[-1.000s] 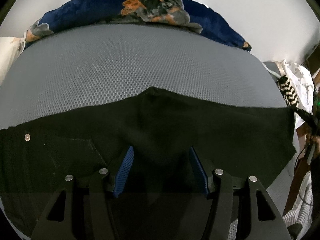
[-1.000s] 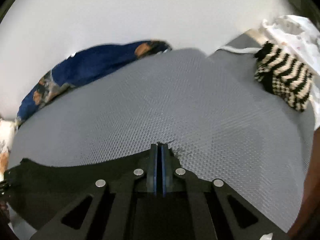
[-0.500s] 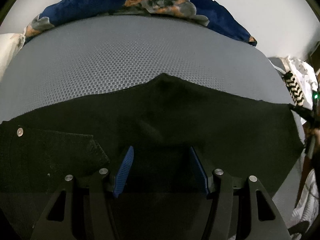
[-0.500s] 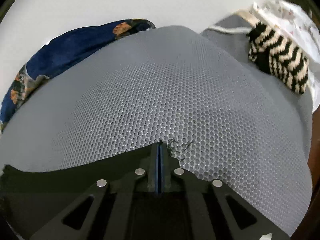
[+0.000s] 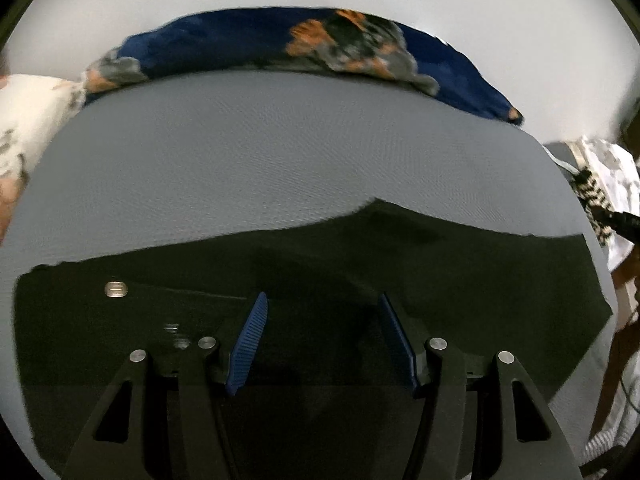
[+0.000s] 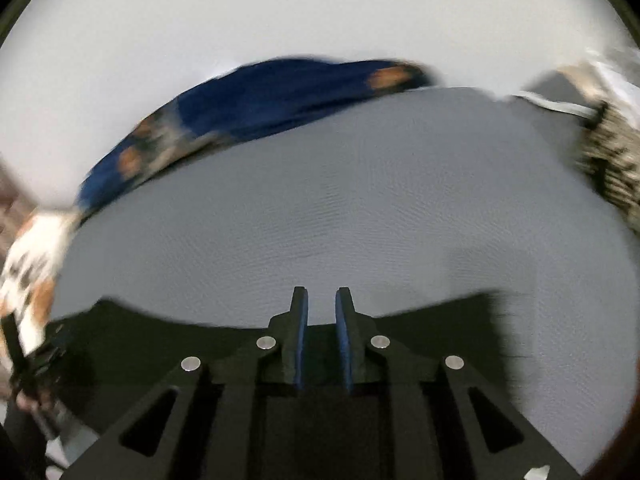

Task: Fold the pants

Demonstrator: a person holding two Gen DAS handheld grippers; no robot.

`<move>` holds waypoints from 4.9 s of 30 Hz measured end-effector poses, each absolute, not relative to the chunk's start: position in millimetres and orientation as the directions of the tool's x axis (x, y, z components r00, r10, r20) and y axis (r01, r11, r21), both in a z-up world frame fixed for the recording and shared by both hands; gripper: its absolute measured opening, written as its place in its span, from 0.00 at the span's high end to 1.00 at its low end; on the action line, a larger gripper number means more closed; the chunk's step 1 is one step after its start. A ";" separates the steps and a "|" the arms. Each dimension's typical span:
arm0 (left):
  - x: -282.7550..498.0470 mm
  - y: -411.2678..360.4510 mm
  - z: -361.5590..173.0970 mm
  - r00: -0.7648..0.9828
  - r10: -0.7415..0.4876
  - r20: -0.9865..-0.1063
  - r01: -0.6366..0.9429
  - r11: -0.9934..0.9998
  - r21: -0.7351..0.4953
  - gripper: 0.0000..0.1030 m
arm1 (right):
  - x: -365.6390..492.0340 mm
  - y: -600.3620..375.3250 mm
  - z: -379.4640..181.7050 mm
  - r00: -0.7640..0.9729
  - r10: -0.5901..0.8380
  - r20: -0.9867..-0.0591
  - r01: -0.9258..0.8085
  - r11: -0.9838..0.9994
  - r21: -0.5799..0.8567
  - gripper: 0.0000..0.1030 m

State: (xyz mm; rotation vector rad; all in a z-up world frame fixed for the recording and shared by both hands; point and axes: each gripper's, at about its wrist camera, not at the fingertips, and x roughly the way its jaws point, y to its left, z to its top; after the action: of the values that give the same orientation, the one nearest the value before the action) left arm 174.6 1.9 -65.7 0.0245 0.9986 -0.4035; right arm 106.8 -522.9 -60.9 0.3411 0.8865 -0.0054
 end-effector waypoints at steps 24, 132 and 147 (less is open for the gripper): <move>176.1 60.5 -78.3 0.475 -0.340 -0.812 0.281 0.933 -0.227 0.43 | 254.7 -209.9 -119.8 0.190 0.560 -0.806 -0.481 0.769 0.421 0.70; 133.6 -13.0 -86.8 0.535 -0.180 -0.826 0.330 0.944 0.008 0.36 | 52.2 -464.9 -118.5 0.549 -0.160 -0.820 0.259 0.966 -0.015 0.65; 122.0 -48.3 -76.2 0.511 -0.214 -0.832 0.396 0.918 0.008 0.31 | 33.9 -570.0 -89.8 0.582 0.079 -0.809 0.305 0.902 0.307 0.60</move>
State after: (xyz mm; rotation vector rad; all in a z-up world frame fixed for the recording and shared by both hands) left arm 122.0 -48.3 -76.2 0.2072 0.9679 -0.3703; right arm 33.9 -570.0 -89.8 0.4444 0.9480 -0.1369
